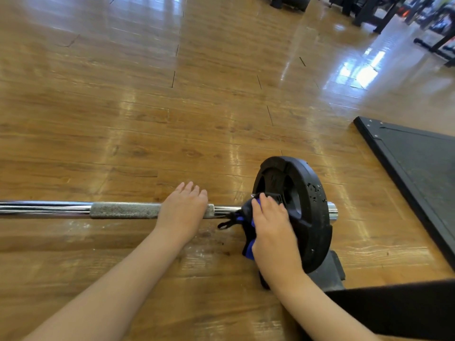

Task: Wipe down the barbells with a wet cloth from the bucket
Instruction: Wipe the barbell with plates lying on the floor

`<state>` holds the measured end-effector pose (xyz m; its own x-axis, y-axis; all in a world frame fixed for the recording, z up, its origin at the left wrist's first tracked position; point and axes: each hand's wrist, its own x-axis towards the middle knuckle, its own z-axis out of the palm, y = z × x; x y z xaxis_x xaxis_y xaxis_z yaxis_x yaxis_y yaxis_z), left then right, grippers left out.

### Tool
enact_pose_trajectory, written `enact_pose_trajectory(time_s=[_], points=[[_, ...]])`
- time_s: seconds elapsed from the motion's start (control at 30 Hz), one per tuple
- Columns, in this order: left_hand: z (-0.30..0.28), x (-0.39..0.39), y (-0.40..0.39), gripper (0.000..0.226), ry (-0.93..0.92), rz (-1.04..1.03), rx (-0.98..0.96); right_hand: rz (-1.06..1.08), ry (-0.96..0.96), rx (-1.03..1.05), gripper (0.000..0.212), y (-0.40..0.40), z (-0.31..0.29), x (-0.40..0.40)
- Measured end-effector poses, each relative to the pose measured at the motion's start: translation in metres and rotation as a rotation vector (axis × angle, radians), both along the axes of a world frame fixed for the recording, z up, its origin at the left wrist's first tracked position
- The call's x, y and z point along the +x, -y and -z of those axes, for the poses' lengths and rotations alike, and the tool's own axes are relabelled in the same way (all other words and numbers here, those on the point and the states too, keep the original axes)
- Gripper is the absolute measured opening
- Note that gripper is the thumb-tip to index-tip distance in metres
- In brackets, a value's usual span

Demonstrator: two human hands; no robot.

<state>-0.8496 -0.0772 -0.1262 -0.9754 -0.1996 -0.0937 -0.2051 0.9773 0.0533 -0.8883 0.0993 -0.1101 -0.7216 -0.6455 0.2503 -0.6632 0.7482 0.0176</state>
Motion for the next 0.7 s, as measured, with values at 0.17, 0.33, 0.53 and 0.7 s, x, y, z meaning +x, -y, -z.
enact_pose_trajectory(time_s=[0.17,0.33,0.53,0.7], points=[[0.0,0.001,0.0,0.061,0.001,0.006,-0.004,0.123,0.132,0.24,0.06,-0.007,0.016,0.018],[0.001,0.0,0.0,0.058,-0.007,0.002,0.001,0.157,0.187,0.056,0.063,-0.013,0.012,0.028],[0.0,0.001,0.0,0.058,-0.009,0.007,0.006,0.108,0.333,0.046,0.067,0.005,-0.025,0.002],[-0.007,0.002,-0.001,0.059,0.054,-0.027,0.059,0.171,0.512,-0.094,0.06,-0.003,-0.05,0.013]])
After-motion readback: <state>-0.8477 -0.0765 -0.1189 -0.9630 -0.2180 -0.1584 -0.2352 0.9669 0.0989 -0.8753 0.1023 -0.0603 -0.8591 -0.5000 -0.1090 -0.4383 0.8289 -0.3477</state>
